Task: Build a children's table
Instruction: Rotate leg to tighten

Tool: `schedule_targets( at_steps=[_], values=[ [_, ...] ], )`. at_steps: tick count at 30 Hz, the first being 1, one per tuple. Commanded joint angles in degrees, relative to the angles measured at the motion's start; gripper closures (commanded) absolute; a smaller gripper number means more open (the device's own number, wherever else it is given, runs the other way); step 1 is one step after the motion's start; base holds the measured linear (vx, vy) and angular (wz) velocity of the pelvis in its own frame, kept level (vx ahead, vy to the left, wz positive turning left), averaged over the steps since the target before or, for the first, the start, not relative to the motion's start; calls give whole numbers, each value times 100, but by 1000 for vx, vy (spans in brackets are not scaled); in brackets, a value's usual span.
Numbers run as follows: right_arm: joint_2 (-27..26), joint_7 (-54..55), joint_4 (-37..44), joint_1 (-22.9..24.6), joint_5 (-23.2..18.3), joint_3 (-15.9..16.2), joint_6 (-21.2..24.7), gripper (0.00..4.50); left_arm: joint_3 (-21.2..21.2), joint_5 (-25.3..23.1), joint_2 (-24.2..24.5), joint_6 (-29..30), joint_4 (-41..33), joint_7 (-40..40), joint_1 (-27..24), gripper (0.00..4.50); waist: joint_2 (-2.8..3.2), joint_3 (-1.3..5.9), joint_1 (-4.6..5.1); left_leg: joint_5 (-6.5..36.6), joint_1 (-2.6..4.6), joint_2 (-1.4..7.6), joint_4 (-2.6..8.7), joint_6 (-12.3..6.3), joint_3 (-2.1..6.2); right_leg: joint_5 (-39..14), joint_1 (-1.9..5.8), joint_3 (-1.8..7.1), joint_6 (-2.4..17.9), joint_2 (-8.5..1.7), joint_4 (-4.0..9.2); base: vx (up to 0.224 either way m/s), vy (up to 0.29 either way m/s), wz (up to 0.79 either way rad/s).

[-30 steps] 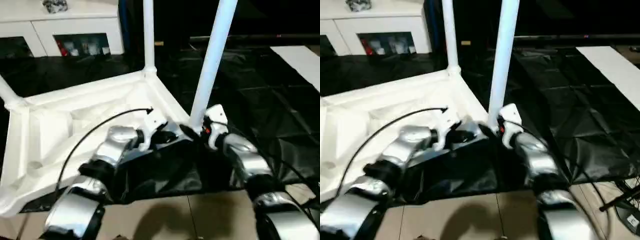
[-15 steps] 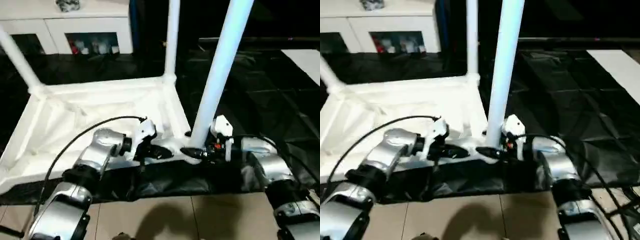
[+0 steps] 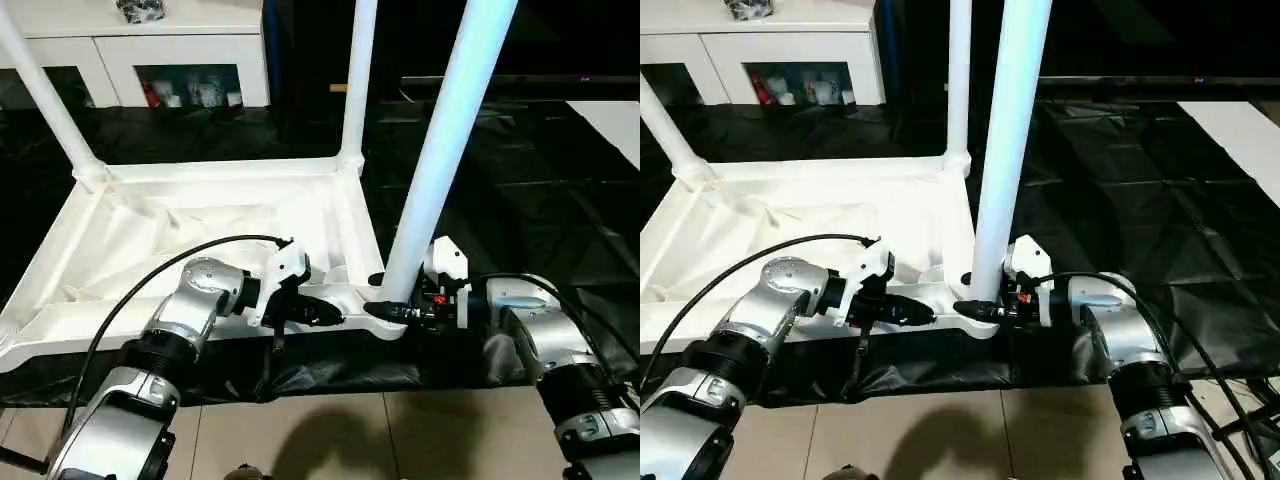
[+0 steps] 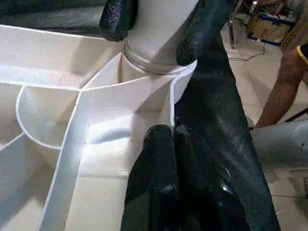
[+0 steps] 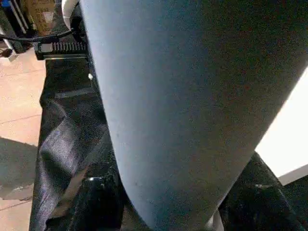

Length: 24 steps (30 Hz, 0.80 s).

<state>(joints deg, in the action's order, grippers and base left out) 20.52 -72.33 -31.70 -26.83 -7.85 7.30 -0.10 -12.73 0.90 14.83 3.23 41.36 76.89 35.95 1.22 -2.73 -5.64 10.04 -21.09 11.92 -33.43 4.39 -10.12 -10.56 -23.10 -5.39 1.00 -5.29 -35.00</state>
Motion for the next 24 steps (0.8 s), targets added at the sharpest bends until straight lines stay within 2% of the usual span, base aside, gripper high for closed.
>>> schedule_targets(
  at_steps=[1, 2, 3, 4, 5, 6, 8, 10, 13, 14, 15, 17, 19, 22, 24],
  values=[
    [-460, 427, -86, 128, 217, 410, 167, 250, 156, -27, -357, -27, 89, -1039, 301, 450, -82, 352, 8, 1129, 31, 149, 363, -470, 1, -1226, 317, 283, 1250, -322, 456, 0, 0, 0],
    [-593, 834, -200, 96, 342, 370, 159, 251, 194, -80, -443, -18, 192, -1321, 373, 450, -72, 338, 22, 1147, 31, 154, 372, -427, 4, -1296, 297, 288, 1228, -322, 459, 0, 0, 0],
    [-646, 1000, -263, 71, 380, 347, 176, 251, 205, -94, -475, -11, 226, -1413, 397, 450, -77, 311, 42, 1387, 63, 129, 396, -312, 13, -1778, 284, 271, 1119, -329, 520, 0, 0, 0],
    [-1056, 2260, -761, -143, 637, 184, 313, 252, 292, -175, -747, 66, 471, -2093, 587, 450, -82, 314, 69, 1456, 94, 121, 392, -197, 11, -2053, 258, 291, 1040, -343, 542, 0, 0, 0],
    [-1166, 2581, -899, -209, 687, 143, 360, 252, 315, -186, -828, 99, 530, -2263, 638, 450, -71, 301, 93, 1509, 93, 108, 404, -129, 23, -2214, 252, 285, 1001, -341, 556, 0, 0, 0],
    [-1310, 3011, -1085, -307, 733, 76, 451, 253, 346, -198, -936, 134, 600, -2492, 704, 450, -48, 299, 122, 1628, 90, 105, 425, -53, 52, -2491, 276, 262, 871, -332, 578, 0, 0, 0],
    [-1444, 3399, -1261, -412, 760, 15, 555, 253, 382, -206, -1047, 169, 669, -2730, 770, 450, -65, 297, 140, 1759, 103, 99, 428, -54, 54, -2635, 265, 263, 759, -337, 623, 0, 0, 0],
    [-1552, 3684, -1391, -501, 768, -39, 635, 253, 408, -216, -1132, 189, 719, -2913, 823, 450, -71, 303, 171, 1768, 86, 96, 434, -98, 57, -2539, 271, 273, 756, -333, 619, 0, 0, 0],
    [-1926, 4415, -1838, -825, 705, -255, 679, 253, 426, -265, -1373, 154, 878, -3318, 976, 450, -46, 325, 237, 1689, 80, 91, 423, -94, 53, -2221, 258, 286, 892, -326, 579, 0, 0, 0],
    [-2000, 4523, -1921, -888, 681, -303, 653, 253, 414, -281, -1413, 130, 900, -3360, 1000, 450, -71, 328, 239, 1622, 60, 83, 416, -134, 47, -2122, 285, 281, 899, -323, 578, 0, 0, 0],
    [-2022, 4470, -1919, -897, 664, -304, 598, 219, 393, -289, -1416, 117, 892, -3326, 996, 450, -66, 330, 238, 1581, 56, 82, 411, -158, 40, -2034, 286, 288, 918, -321, 571, 0, 0, 0],
    [-2081, 4339, -1900, -919, 601, -362, 474, 184, 371, -304, -1423, 68, 893, -3233, 985, 450, -88, 354, 230, 1385, 36, 81, 389, -267, 27, -1685, 313, 297, 988, -327, 533, 0, 0, 0],
    [-2097, 4218, -1864, -926, 536, -415, 424, 165, 357, -305, -1411, 31, 880, -3128, 963, 450, -84, 363, 229, 1138, 26, 83, 379, -398, 15, -1271, 327, 294, 1115, -321, 497, 0, 0, 0],
    [-1863, 3710, -1657, -865, 451, -367, 323, 134, 274, -267, -1246, -72, 745, -2683, 811, 450, -80, 374, 225, 1017, 16, 88, 373, -482, 13, -1063, 348, 281, 1203, -314, 474, 0, 0, 0],
    [-1646, 3299, -1579, -806, 506, -239, 184, 134, 232, -240, -1142, -138, 702, -2446, 748, 450, -76, 380, 226, 1023, 5, 93, 360, -516, 9, -1039, 353, 274, 1221, -317, 475, 0, 0, 0]
  ],
)
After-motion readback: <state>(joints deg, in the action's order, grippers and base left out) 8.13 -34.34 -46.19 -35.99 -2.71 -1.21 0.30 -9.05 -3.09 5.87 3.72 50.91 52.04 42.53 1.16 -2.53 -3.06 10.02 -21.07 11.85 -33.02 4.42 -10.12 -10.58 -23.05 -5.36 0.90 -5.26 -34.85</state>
